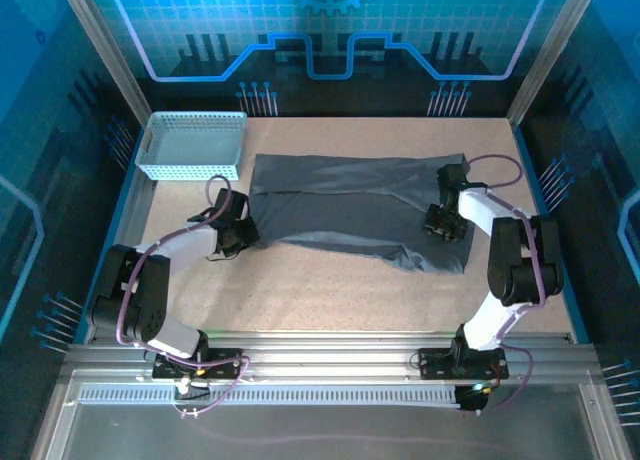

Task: Fold the inside-out t-shirt

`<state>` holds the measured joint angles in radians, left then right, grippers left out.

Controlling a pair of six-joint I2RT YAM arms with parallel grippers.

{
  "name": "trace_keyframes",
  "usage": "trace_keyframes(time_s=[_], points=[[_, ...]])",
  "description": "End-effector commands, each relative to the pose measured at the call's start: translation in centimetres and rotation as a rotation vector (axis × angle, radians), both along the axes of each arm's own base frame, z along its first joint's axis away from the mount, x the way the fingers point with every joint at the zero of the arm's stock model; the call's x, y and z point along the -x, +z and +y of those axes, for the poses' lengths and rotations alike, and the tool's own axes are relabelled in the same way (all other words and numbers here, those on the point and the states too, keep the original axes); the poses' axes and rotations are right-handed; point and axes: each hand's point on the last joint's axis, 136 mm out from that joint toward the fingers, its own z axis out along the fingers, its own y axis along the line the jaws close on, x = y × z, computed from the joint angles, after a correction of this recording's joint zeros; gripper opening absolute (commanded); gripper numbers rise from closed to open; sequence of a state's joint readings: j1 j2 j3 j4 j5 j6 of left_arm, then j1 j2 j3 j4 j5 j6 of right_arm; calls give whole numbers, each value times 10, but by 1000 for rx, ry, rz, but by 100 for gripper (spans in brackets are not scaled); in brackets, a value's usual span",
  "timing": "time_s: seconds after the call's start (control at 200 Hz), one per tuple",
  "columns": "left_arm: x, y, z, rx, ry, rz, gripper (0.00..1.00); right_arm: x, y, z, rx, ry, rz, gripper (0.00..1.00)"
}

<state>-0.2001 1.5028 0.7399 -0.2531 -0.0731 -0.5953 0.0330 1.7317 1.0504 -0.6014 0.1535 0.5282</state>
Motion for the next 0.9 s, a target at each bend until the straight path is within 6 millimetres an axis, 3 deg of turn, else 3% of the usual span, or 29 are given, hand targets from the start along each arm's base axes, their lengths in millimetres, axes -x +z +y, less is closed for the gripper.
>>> trace_keyframes(time_s=[0.0,0.145,0.355,0.655,0.895], points=[[0,1,-2,14,-11,8,0,-11,0,9,-38,31,-14,47],[1,-1,-2,13,-11,11,0,-6,-7,17,-22,54,9,43],[0,1,-2,13,-10,10,0,1,-11,14,25,57,34,29],[2,1,-3,20,-10,10,0,-2,13,5,83,60,-5,6],[10,5,-3,24,-10,8,0,6,41,-8,131,33,-58,5]])
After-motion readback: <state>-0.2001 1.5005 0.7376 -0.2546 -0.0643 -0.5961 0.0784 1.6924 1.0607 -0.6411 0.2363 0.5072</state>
